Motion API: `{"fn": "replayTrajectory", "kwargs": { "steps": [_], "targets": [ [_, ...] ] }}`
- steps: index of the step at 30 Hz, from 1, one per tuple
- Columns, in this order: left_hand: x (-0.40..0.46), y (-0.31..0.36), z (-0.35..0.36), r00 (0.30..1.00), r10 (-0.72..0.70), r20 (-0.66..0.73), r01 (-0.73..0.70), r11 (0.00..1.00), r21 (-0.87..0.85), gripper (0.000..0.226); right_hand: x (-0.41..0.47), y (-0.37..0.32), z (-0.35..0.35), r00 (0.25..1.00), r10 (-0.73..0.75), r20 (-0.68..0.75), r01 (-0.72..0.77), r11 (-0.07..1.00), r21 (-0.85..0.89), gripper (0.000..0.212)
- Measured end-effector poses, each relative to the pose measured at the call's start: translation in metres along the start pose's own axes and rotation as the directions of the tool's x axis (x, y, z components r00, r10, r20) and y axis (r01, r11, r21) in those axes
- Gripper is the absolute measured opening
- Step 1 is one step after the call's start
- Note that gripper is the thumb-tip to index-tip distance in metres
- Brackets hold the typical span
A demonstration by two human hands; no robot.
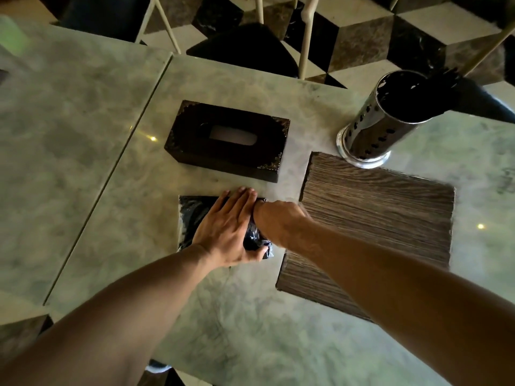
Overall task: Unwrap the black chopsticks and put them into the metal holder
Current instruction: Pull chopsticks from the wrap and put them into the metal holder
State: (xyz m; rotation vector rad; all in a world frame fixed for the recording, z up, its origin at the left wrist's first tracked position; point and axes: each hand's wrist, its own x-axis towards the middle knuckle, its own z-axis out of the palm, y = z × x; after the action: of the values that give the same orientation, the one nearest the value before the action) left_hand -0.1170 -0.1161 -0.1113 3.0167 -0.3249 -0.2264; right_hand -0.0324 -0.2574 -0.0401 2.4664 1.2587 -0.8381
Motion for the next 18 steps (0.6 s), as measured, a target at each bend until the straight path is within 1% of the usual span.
{"fn": "replayTrajectory", "kwargs": {
  "steps": [1,2,5,12,16,18],
  "targets": [
    [-0.001,0.0,0.0,1.0,-0.001,0.004,0.001,1.0,0.009,0.114,-0.002,0.001,0.001,1.0,0.011,-0.017,-0.011,1.0,-0.017,0.014],
    [-0.001,0.0,-0.001,1.0,0.004,0.009,-0.004,1.0,0.018,0.114,-0.003,0.002,0.003,0.999,0.03,-0.039,-0.03,1.0,0.002,0.018],
    [-0.001,-0.003,0.0,1.0,0.017,0.02,-0.018,0.998,0.054,0.113,-0.008,0.007,0.007,0.997,0.08,-0.021,-0.079,0.995,0.062,0.023],
    [0.001,-0.001,-0.001,0.999,0.024,0.029,-0.026,0.996,0.082,0.114,-0.018,0.026,0.023,0.989,0.138,-0.062,-0.119,0.961,0.249,0.023],
    [0.0,0.0,-0.002,0.999,0.016,0.035,-0.019,0.996,0.088,0.112,-0.019,0.026,0.025,0.984,0.139,-0.115,-0.11,0.967,0.228,0.021],
    [0.001,0.0,-0.002,0.999,0.017,0.029,-0.02,0.996,0.088,0.111,-0.019,0.024,0.023,0.982,0.139,-0.125,-0.123,0.984,0.131,0.02]
  ]
}}
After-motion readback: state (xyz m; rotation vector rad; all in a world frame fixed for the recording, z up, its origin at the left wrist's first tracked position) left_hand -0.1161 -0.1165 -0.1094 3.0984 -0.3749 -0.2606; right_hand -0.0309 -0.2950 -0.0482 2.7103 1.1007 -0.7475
